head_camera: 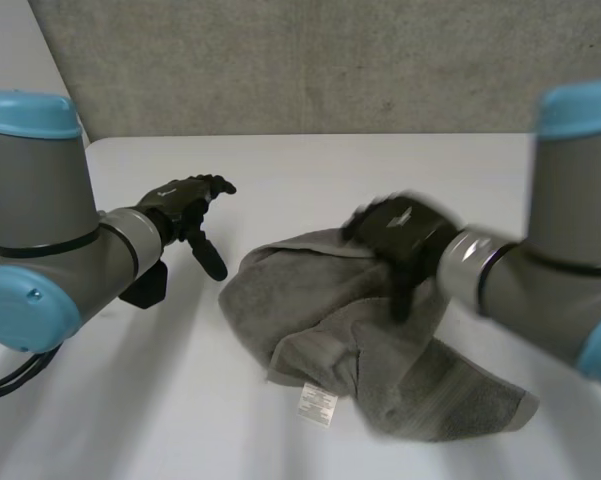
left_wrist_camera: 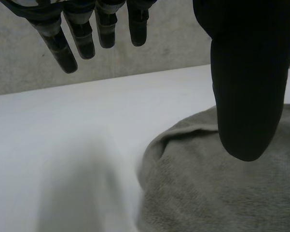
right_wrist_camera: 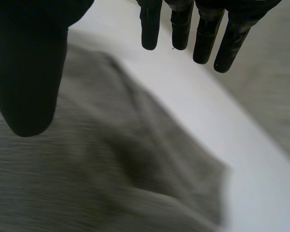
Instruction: Fold the towel.
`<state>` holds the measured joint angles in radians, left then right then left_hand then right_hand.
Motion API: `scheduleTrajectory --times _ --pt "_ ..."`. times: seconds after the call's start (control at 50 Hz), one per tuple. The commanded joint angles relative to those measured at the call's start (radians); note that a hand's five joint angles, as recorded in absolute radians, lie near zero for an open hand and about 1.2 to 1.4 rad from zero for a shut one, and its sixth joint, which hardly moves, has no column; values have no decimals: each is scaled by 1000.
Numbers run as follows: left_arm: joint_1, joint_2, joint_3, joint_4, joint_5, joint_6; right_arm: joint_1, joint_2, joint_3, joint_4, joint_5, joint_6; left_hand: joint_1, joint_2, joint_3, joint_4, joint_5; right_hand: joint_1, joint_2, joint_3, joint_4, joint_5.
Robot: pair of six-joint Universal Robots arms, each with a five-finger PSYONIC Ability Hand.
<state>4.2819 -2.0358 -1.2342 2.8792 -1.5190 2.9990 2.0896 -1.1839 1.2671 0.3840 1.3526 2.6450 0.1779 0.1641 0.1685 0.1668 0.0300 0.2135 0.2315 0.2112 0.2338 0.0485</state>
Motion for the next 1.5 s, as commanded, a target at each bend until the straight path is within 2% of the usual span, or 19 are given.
scheduleTrajectory --times 0.02,0.08,0.12,0.14,0.16,0.18,0.2,0.22,0.34,0.44,0.6,0.78,0.98,1.04,1.06,1.08,1.12,1.32,1.5 --pt "30 -35 6 43 -3 1 107 225 15 -45 -162 30 6 20 16 17 -20 94 76 96 74 85" --pt "33 -43 6 51 -3 1 121 262 12 -83 -142 30 9 23 19 20 -17 200 182 203 180 191" --pt "33 -43 4 52 -3 1 125 305 11 -158 -54 23 3 17 13 14 -23 437 419 439 417 427" --pt "33 -43 4 52 -3 1 125 305 11 -159 -53 23 3 17 13 14 -23 438 420 440 418 429" --pt "32 -43 -1 55 -3 1 125 311 6 -187 6 9 3 17 13 14 -23 636 618 638 615 626" --pt "32 -43 -1 55 -3 1 125 302 0 -218 60 3 3 17 13 14 -23 1001 983 1003 981 992" --pt "30 -43 -4 57 -3 1 125 302 0 -218 60 3 6 20 16 17 -20 1005 987 1007 984 995" --pt "26 -44 -5 57 -3 0 125 278 -3 -258 97 10 6 20 16 17 -20 1181 1163 1183 1161 1171" --pt "10 -47 -13 57 3 0 122 40 52 -413 88 84 6 20 16 17 -20 1183 1165 1185 1162 1173" --pt "-40 -86 -13 61 17 6 103 -61 60 -418 42 217 -3 11 7 9 -29 1183 1165 1185 1162 1173" --pt "-53 -139 -37 185 65 9 53 -108 66 -291 -88 271 -3 10 6 8 -30 1183 1165 1185 1162 1173" --pt "-68 -150 -99 301 129 21 34 -158 72 -240 -101 262 9 23 19 20 -17 1183 1165 1185 1162 1173" --pt "-80 -169 -137 312 128 247 -51 -220 75 -238 -104 262 68 82 77 79 41 1183 1165 1185 1162 1173" --pt "-79 -204 -114 316 105 307 -51 -223 80 -234 -99 260 288 302 297 299 261 1183 1165 1185 1162 1173" --pt "-80 -216 -105 325 86 323 -51 -223 80 -234 -99 260 526 540 536 537 500 1183 1165 1185 1162 1173" --pt "-80 -216 -105 325 86 324 -52 -223 83 -231 -99 257 529 543 538 540 502 1183 1165 1185 1162 1173" --pt "-80 -222 -94 344 42 331 -54 -223 83 -226 -99 250 1148 1162 1158 1160 1122 1183 1165 1185 1162 1173" --pt "-71 -115 -44 457 -98 328 -100 -105 -20 -168 -93 18 1218 1232 1228 1229 1192 1183 1165 1185 1162 1173" --pt "-66 150 -46 445 -102 321 -160 -111 -130 -386 -15 184 1218 1232 1228 1229 1192 1183 1165 1185 1162 1173"
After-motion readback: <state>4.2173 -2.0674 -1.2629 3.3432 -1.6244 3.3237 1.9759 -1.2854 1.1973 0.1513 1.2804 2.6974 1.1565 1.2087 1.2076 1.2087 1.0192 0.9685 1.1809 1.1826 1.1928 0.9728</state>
